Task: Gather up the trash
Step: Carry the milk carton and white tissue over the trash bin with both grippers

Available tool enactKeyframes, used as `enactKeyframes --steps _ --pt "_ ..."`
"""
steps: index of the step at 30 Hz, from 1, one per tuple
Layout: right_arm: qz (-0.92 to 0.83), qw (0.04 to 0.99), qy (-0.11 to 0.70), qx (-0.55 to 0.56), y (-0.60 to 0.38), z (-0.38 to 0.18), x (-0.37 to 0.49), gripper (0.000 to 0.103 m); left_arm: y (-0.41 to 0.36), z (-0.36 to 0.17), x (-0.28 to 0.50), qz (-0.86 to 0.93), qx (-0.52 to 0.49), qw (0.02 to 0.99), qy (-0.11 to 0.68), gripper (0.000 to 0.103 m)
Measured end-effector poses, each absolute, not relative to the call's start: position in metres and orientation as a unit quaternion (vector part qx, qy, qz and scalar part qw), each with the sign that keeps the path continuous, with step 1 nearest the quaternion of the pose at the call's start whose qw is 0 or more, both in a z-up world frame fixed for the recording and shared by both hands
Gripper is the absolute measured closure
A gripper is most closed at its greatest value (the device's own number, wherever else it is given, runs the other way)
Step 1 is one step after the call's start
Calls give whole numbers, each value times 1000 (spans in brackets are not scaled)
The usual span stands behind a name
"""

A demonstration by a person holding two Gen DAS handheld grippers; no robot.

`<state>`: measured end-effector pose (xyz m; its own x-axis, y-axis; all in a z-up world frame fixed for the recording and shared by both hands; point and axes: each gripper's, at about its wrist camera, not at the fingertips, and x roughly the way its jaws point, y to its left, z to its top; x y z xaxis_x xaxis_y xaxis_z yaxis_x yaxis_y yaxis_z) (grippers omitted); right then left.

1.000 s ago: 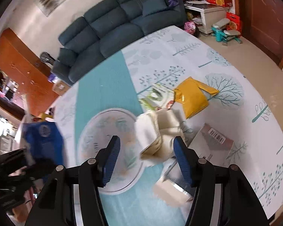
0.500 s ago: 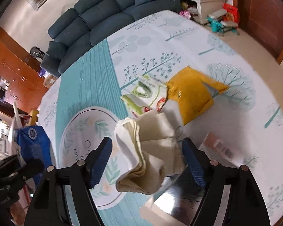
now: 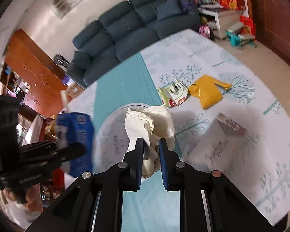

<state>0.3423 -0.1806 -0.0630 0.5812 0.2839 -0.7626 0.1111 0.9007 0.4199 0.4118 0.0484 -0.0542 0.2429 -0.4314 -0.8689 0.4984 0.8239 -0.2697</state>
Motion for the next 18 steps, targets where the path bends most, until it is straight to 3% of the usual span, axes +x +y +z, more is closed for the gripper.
enactKeyframes --steps 9,18 --pt "-24 881 404 246 -205 -31 175 87 13 -34 310 -382 43 758 527 80" --pt "-141 861 407 271 -235 -69 18 87 -52 -65 183 -463 77 708 527 80"
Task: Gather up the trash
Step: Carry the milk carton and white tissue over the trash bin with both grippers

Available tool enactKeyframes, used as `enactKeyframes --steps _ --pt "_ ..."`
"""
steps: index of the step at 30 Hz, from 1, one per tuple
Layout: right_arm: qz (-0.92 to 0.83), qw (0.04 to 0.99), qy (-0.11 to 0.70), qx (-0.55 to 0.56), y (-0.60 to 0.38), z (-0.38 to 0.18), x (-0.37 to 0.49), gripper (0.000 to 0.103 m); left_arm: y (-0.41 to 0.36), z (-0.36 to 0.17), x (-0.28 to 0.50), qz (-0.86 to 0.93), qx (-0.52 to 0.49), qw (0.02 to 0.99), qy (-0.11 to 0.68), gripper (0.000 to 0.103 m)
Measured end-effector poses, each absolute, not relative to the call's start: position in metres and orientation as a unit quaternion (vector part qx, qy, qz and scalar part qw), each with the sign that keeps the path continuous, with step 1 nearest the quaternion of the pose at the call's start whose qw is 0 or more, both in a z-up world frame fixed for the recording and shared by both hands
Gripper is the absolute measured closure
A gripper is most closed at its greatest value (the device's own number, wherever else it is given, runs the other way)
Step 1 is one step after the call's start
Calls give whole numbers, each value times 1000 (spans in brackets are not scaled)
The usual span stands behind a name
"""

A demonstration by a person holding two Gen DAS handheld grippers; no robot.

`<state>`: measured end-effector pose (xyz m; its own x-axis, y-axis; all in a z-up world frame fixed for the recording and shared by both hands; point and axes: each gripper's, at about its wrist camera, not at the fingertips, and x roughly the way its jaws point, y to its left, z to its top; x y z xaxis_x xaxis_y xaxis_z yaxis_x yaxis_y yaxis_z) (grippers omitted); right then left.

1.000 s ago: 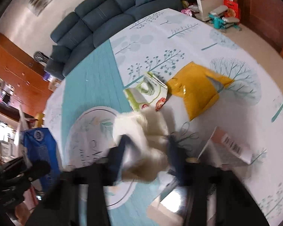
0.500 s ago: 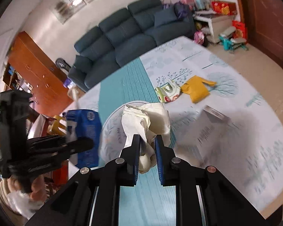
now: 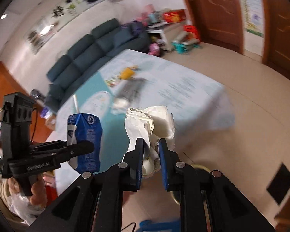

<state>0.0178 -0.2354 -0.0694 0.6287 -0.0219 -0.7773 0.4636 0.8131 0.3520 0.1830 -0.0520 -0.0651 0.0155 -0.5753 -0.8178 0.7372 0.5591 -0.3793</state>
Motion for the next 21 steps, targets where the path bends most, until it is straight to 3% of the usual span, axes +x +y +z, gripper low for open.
enactKeyframes --steps 10,21 --pt "-210 787 471 338 -261 -197 -74 87 -115 -151 88 -471 145 680 543 80" --pt "-222 713 522 412 -269 -335 -74 87 -162 -272 51 -425 209 652 592 80"
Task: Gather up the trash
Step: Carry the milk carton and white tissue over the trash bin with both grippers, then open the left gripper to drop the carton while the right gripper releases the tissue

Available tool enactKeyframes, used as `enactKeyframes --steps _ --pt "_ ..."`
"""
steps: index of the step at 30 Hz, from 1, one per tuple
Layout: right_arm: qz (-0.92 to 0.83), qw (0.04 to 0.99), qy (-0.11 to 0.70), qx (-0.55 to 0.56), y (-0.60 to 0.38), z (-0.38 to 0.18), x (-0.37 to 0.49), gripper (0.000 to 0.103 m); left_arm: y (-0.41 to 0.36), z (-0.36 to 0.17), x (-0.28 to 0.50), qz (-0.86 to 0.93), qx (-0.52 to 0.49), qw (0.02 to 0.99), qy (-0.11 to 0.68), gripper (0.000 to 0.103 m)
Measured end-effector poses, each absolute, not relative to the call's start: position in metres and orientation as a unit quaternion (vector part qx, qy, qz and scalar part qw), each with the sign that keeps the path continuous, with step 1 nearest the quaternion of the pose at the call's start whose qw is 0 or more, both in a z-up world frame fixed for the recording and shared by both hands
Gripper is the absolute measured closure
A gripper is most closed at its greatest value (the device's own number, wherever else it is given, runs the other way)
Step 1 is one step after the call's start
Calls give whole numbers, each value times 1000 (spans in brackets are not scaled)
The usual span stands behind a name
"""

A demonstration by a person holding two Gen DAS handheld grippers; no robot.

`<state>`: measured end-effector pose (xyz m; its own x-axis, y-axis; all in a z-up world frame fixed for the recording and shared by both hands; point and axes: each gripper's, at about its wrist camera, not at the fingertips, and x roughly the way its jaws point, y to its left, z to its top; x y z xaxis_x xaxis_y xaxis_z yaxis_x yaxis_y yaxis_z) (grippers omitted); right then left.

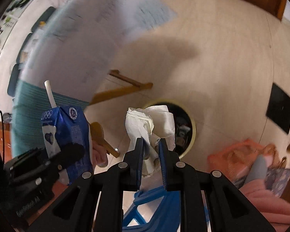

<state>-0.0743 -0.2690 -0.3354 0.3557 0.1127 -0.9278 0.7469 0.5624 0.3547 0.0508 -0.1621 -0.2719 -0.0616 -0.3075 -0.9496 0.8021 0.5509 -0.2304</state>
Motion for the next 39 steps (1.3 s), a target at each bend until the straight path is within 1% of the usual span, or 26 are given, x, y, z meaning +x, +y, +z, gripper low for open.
enactKeyframes --steps 4,9,21,27,28,29,30,32,39 --pt "-225 685 538 437 -273 -382 -74 87 -176 -308 45 -421 220 641 603 80" --pt "-239 660 545 458 -286 -423 -70 87 -193 -347 50 -415 230 641 604 80" --pt "-243 641 551 476 -310 -457 -70 87 -223 -425 73 -381 283 628 616 80" --pt "-241 638 551 480 -312 -467 -66 87 -230 -448 84 -364 289 626 625 78" --pt "-241 638 551 481 -313 -468 -65 87 -231 -450 87 -365 288 625 627 76" --pt "-241 638 551 481 -314 -469 -65 87 -230 -447 90 -365 288 624 628 70" --pt "-240 638 552 481 -314 -470 -65 87 -230 -446 90 -368 287 624 627 61" --pt "-240 638 554 479 -314 -473 -64 87 -231 -444 90 -372 286 626 623 52" --pt "-240 636 557 477 -312 -479 -59 87 -226 -433 89 -364 279 638 619 52"
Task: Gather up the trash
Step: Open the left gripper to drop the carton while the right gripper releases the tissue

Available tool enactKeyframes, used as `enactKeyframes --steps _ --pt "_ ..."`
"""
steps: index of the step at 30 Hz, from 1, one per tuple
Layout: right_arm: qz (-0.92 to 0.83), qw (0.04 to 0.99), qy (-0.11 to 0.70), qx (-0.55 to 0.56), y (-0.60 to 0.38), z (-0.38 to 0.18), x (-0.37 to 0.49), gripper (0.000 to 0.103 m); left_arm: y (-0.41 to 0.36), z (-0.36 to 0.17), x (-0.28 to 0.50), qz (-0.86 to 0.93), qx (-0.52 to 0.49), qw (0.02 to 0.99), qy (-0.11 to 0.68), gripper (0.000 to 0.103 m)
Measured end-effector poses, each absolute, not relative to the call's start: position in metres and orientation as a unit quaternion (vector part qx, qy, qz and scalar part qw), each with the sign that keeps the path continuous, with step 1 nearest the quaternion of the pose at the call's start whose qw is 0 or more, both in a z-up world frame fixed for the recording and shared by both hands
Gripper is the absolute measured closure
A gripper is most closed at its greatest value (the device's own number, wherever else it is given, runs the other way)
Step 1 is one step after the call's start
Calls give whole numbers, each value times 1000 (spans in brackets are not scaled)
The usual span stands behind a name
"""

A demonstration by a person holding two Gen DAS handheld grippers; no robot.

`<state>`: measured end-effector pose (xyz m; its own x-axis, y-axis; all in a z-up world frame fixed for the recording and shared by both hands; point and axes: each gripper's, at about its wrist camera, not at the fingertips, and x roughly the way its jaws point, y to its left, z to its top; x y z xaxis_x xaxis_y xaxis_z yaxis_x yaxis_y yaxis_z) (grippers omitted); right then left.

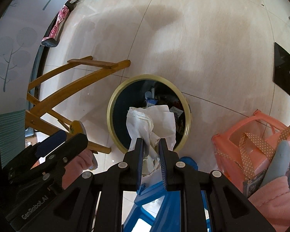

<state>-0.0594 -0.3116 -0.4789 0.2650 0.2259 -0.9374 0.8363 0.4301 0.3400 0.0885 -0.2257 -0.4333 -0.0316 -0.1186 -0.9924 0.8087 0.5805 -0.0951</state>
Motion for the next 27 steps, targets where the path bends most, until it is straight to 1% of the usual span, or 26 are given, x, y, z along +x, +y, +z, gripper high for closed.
enactKeyframes --steps 6,8,10,14,27 --pt "-226 638 556 482 -310 -480 -54 87 -215 -426 85 -343 278 645 623 52" --pt "-220 639 555 485 -309 -480 -51 79 -211 -424 84 -338 278 649 623 52" --pt "-217 638 553 490 -307 -480 -49 77 -208 -422 84 -329 278 655 621 52" --pt "-214 638 553 491 -305 -480 -46 67 -200 -418 86 -317 270 659 627 52" --pt "-216 641 552 488 -303 -467 -51 67 -184 -398 80 -307 248 654 645 52"
